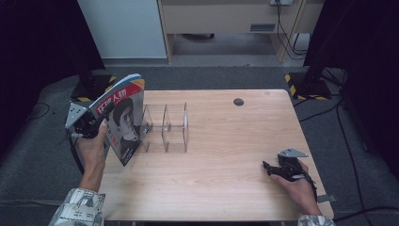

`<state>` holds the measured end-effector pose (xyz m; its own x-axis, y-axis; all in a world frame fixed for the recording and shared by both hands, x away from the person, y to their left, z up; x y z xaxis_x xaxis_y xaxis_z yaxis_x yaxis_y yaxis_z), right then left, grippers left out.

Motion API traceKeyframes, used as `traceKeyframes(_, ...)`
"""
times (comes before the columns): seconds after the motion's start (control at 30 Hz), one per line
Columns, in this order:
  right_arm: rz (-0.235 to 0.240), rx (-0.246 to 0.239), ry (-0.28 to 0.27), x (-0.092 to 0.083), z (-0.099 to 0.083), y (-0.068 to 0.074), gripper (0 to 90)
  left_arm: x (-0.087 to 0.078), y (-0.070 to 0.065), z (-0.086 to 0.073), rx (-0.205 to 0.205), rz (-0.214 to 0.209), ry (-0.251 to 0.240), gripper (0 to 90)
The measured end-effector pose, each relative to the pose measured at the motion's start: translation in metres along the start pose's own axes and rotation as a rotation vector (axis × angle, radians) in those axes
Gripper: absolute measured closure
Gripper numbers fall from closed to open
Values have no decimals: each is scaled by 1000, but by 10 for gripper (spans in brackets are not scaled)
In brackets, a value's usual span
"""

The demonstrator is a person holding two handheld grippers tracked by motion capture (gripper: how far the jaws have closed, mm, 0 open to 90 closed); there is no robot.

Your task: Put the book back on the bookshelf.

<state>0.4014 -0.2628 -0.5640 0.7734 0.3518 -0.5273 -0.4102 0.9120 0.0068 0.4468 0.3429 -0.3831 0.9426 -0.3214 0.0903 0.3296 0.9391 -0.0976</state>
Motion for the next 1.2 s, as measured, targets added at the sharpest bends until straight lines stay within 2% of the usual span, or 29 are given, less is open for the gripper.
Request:
traceKeyframes(0.67,1,0,1,0,0,0,276,-3,4,-5,-1,9,13,844)
traceKeyframes(1.2,2,0,1,0,0,0,276,-4,2,-8,16,6,28,834)
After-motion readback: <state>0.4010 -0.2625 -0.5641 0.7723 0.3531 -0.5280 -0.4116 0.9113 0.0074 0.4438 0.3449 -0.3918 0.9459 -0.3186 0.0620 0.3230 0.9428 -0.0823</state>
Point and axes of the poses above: each handheld gripper's, and its own axes: x roughly forward along the jaws, z roughly out of its top, y roughly to its left, the point moved 4 cm from there along x, roughly forward along the jaws, and after that the axes turned 10 degrees about -y, right-handed, at the moved point
